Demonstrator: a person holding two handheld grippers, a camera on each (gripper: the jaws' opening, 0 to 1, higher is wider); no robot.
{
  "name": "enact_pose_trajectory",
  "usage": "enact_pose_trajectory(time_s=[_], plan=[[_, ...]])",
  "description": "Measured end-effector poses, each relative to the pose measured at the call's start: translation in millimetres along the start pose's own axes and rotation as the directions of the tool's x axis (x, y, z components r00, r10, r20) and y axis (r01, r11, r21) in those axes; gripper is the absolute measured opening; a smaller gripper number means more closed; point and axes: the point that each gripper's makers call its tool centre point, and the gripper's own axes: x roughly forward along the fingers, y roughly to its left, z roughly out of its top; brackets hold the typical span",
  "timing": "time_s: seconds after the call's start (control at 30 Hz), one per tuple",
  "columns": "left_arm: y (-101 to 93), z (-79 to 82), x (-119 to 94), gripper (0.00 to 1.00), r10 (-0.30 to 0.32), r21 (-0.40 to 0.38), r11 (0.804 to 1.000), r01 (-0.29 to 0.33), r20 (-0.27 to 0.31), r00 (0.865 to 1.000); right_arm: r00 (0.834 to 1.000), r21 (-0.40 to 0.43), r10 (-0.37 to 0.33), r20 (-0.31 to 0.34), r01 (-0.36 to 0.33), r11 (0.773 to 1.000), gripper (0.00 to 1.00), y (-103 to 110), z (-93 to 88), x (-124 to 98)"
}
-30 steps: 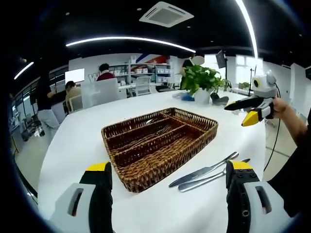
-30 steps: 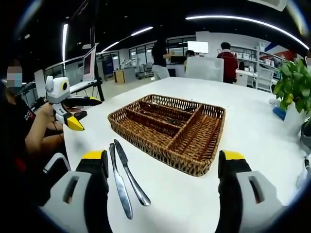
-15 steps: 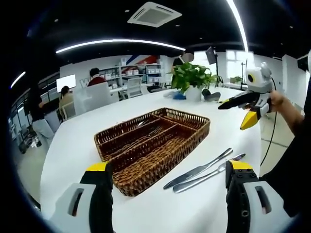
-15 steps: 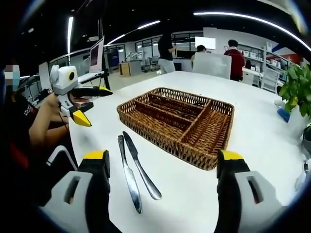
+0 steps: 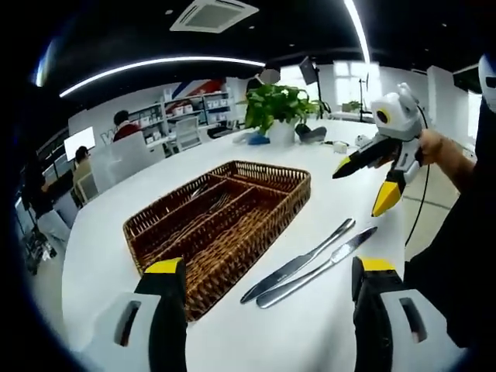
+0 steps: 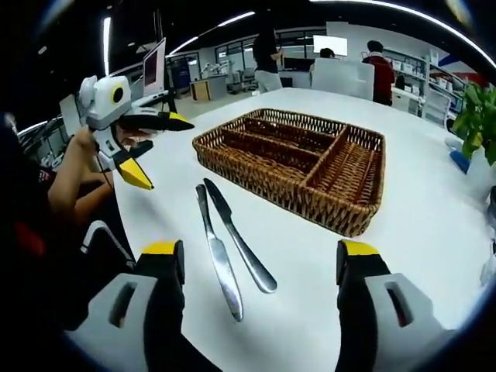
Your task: Arrange the knives, forks, and spoons in their matching storage slots by inserting each utensil handle-first until every utensil is classified and aligned in the correct compartment
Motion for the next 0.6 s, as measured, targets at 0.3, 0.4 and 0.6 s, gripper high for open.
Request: enact_pose_trajectory(time_s=[0.3, 0.4, 0.6], plan=[[-22.9, 3.2, 11, 0.71, -0.13, 0.092, 0.987, 0.133, -0.04, 0.991, 0.997, -0.004, 0.06, -0.051, -0.061, 0.998, 0.68, 17, -18.6, 6], [-29.0, 0.8, 14, 0.66, -0.161, 0.118, 0.979, 0.168, -0.066, 0.985, 0.994, -0.017, 0.073, -0.077, -0.074, 0.997, 0.64, 20, -25.4, 8], [-41.8, -9.6, 21, 0.56, -0.222, 0.188, 0.951, 0.245, -0.138, 0.965, 0.983, -0.042, 0.137, -0.122, -0.143, 0.989, 0.5, 34, -33.2, 10]])
